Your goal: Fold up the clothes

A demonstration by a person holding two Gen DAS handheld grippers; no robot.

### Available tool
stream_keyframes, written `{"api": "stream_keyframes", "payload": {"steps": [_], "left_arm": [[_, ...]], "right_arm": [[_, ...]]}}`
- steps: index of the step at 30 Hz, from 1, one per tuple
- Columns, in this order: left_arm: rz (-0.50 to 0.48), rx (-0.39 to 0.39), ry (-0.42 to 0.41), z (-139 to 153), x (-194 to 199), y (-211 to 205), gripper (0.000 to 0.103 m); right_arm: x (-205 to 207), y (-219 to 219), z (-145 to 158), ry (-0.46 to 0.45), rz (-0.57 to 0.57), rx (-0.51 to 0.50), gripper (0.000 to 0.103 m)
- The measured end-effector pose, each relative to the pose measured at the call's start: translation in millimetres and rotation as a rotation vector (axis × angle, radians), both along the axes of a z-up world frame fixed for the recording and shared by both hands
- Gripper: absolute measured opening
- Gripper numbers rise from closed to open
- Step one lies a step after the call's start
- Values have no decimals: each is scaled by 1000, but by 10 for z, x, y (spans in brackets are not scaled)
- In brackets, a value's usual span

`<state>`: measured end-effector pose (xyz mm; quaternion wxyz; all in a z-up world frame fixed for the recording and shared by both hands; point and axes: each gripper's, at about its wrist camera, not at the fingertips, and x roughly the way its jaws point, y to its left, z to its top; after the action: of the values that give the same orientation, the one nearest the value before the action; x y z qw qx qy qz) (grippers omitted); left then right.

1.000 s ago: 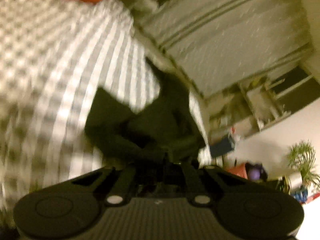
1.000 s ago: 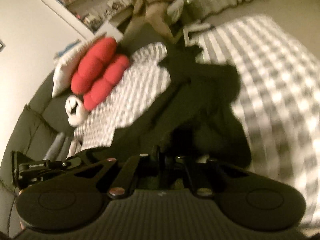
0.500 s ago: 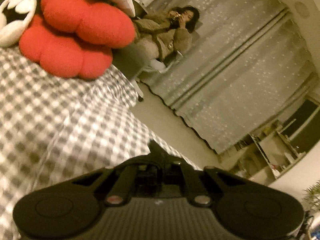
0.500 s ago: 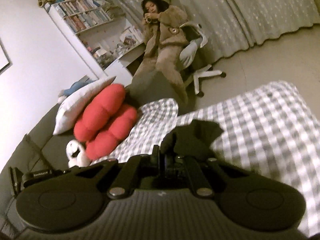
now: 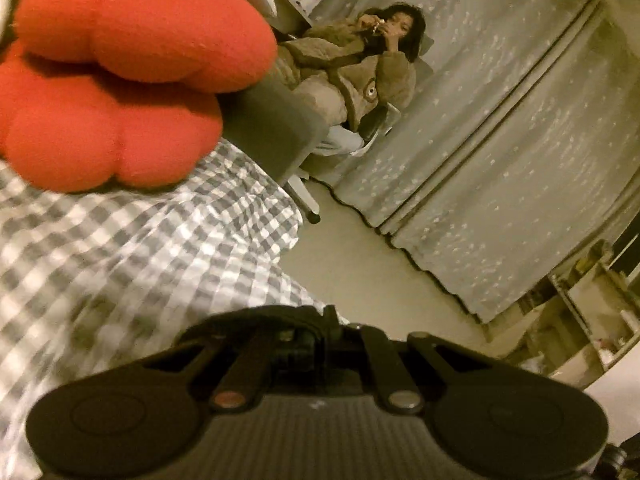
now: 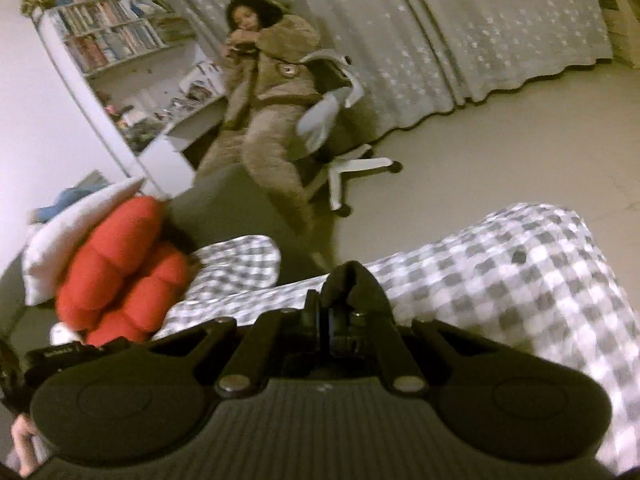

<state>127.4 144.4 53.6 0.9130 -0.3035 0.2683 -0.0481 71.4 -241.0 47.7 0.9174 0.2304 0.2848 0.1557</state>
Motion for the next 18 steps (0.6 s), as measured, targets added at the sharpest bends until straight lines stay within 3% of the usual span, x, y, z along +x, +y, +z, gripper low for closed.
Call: {"api": "stream_keyframes", "payload": {"steps": [5, 11, 18], "left_arm": [[5, 36, -1, -113, 406, -159, 3], [14, 13, 30, -332, 775, -222, 4], [55, 55, 95, -607, 1050, -322, 4]], "right_arm": [[339, -102, -184, 18, -32, 15, 5], [653, -230, -389, 73, -65, 55, 5], [844, -145, -591, 132, -57, -12, 6]]}}
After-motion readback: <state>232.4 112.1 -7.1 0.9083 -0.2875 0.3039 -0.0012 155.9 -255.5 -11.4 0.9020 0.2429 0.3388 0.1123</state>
